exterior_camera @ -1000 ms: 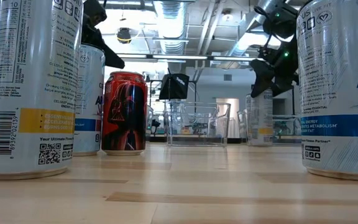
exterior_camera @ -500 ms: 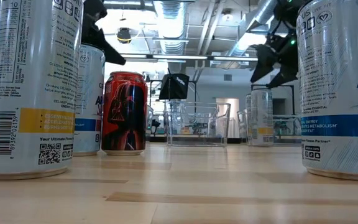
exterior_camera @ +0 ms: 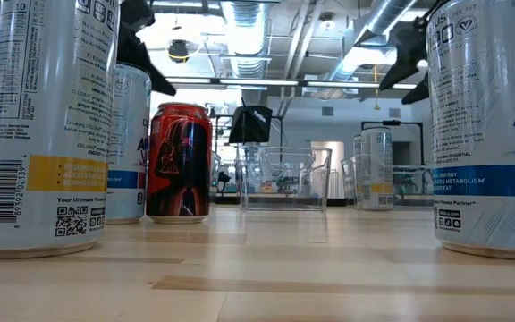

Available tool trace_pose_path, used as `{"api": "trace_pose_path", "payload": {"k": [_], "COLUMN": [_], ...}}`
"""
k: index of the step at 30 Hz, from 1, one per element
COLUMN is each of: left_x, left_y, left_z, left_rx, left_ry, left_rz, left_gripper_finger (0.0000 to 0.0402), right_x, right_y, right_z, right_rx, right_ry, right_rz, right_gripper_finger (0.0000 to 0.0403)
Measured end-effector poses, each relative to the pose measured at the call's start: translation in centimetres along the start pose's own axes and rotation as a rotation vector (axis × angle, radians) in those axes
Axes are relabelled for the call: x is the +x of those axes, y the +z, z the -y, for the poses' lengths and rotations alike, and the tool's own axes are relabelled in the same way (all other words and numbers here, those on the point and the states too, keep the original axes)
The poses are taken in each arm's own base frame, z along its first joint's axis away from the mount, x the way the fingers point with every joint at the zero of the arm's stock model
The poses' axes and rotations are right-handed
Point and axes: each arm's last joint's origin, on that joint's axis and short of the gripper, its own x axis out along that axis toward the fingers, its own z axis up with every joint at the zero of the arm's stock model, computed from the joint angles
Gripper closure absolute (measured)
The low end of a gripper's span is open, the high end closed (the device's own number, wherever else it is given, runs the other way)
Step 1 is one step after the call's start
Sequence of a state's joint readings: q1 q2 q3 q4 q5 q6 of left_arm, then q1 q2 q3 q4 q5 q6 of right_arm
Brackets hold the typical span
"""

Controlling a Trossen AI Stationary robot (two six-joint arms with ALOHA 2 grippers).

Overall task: Sort soda cans
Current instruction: Put the white-yellow soda can into the right transparent bin

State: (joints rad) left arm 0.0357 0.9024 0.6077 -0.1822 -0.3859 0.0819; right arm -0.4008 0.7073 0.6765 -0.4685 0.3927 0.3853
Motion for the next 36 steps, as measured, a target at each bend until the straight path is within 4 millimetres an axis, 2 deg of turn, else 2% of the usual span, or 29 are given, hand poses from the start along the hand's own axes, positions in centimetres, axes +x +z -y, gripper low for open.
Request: {"api": "trace_pose_path", "payload": {"k": [13,17,26,30,36], "left_x": [0.1,-0.7,-2.5,-2.8,-2.8], "left_y": [-0.1,0.9,1.8,1.8,1.1], "left_z": [0.0,-0.6,-1.5,-1.6,-1.8], "left_rx": [0.01,-0.015,-0.097,-0.12,-0.154], "left_ry": [0.02,0.094,0.096,0.096,0.115], "left_rz": [0.01,0.031,-0.012,-0.031,-0.106], "left_gripper_finger": [0.0276,0.0276,0.0273,0.0248,0.0184], "right_x": [-2.3,-2.7,-3.2,-3.0,-2.4], "right_y": [-1.2,-1.1,-1.0,-1.1,-1.3], "right_z": [-2.0,-2.8,-3.7,-3.9,-4.2], "right_rx": [-0.059,-0.058,-0.062,-0.071,-0.089], "right_ry": [0.196,0.263,0.34,0.335,0.322], "right_rz": [-0.034,-0.006,0.025,0.015,-0.007], "right_gripper_finger": [0.0023,0.0023,0.0024,0.0024,0.0024]}}
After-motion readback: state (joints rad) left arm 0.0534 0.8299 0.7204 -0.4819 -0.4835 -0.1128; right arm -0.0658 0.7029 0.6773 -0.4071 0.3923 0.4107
